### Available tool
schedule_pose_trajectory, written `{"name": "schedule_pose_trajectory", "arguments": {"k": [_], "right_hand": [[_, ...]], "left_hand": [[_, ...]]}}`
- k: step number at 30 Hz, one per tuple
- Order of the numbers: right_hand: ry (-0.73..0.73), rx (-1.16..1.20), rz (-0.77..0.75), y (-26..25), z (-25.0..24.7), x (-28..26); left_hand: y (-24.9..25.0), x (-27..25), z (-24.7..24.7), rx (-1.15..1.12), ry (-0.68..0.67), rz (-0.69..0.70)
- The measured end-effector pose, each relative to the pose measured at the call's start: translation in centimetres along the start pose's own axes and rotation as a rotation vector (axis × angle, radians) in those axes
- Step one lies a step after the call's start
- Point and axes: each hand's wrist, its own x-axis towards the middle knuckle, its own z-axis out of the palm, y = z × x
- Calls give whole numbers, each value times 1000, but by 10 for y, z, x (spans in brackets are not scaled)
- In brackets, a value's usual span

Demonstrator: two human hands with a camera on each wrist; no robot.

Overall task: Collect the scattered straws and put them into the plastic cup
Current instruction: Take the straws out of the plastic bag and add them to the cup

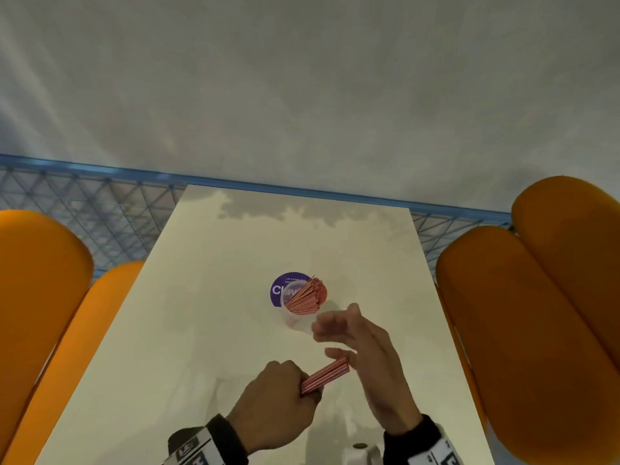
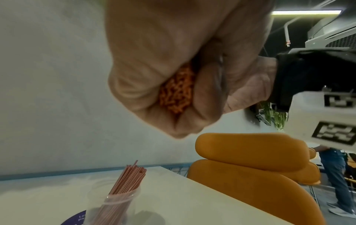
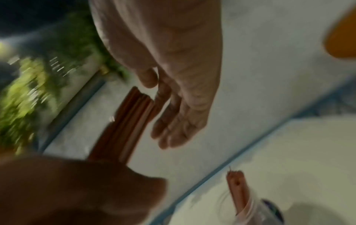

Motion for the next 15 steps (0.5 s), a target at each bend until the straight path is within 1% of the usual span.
{"name": "schedule_pose_trajectory", "arguments": {"k": [1, 3, 5, 7, 8, 10, 11, 13, 15], "right_hand": [[-51, -18, 38, 0, 4, 0], [-97, -171, 29, 8, 15, 0], [-41, -246, 2, 18, 17, 2], [35, -207, 2, 23, 12, 7], [40, -231, -1, 26, 12, 7], [0, -411, -61, 28, 17, 5], [15, -533, -108, 33, 20, 3], [84, -756, -182, 38, 22, 3], [114, -955, -151, 38, 19, 12]], "left_hand": [[1, 1, 1, 41, 13, 10], [5, 3, 0, 124, 24, 51], [6, 5, -1, 164, 12, 45], [7, 7, -4, 185, 6, 23], [6, 9, -4, 196, -7, 30], [10, 14, -5, 184, -62, 71], [11, 16, -5, 172, -89, 89], [12, 22, -6, 177, -100, 92], [11, 29, -11, 209, -85, 73]]}}
